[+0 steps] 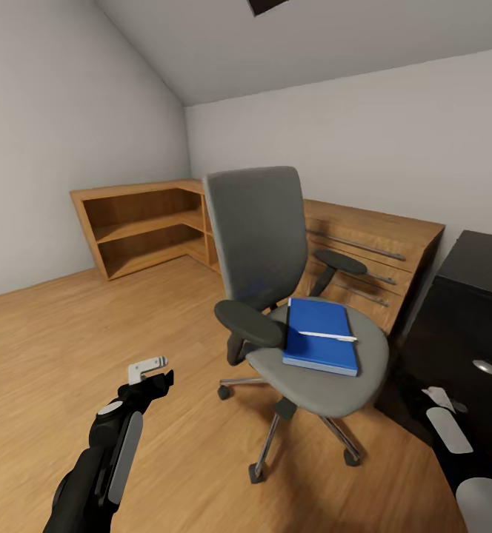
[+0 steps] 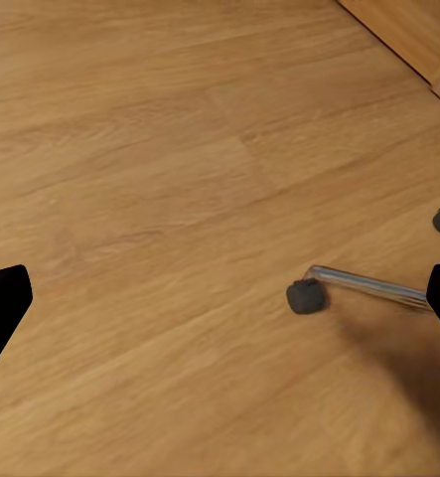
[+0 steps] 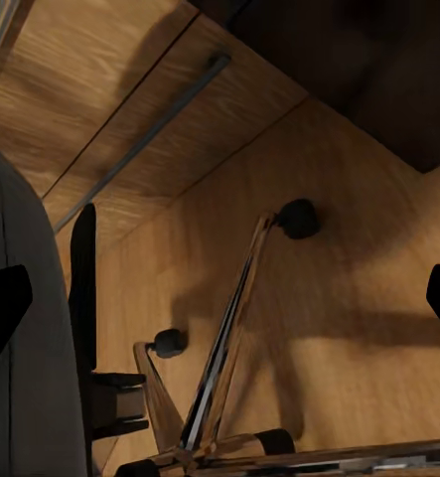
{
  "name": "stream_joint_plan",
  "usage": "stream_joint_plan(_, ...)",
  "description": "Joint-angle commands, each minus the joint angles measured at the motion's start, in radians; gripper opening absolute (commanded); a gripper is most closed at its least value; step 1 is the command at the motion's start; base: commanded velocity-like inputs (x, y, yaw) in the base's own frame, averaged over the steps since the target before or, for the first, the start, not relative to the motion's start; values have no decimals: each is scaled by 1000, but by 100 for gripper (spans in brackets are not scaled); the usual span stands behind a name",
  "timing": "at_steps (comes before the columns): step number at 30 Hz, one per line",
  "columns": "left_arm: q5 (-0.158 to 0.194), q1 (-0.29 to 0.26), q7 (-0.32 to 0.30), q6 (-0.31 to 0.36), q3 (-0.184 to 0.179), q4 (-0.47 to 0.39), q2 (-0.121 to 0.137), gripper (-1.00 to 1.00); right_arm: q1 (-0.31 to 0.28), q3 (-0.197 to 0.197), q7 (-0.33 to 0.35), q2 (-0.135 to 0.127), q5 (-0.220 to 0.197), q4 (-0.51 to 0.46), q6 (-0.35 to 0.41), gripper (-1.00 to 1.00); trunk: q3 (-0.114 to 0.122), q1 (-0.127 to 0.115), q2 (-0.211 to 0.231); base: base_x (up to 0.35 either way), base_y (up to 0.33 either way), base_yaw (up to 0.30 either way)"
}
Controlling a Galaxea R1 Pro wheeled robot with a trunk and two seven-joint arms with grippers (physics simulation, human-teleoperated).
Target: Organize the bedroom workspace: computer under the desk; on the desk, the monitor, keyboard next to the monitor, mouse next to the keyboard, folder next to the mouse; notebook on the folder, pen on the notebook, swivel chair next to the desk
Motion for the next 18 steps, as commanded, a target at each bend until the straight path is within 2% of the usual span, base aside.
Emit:
stream_joint_plan(1,10,-1,7,4,0,-1,-1,100,0,-2,-6,0,-8,-2,5,100,-1,0,0,26,0,19)
stream_joint_plan(4,10,-1,7,4,0,-1,-1,100,0,-2,-6,0,-8,-2,5,100,-1,0,0,-2,0,8)
stream_joint_plan(6,10,-1,7,4,0,-1,-1,100,0,-2,-6,0,-8,-2,5,100,-1,0,0,-221,0,2)
stream_joint_plan(18,10,-1,7,4,-1,-1,-1,100,0,-1,-6,1,-8,0,4,100,-1,0,0,-314,0,0)
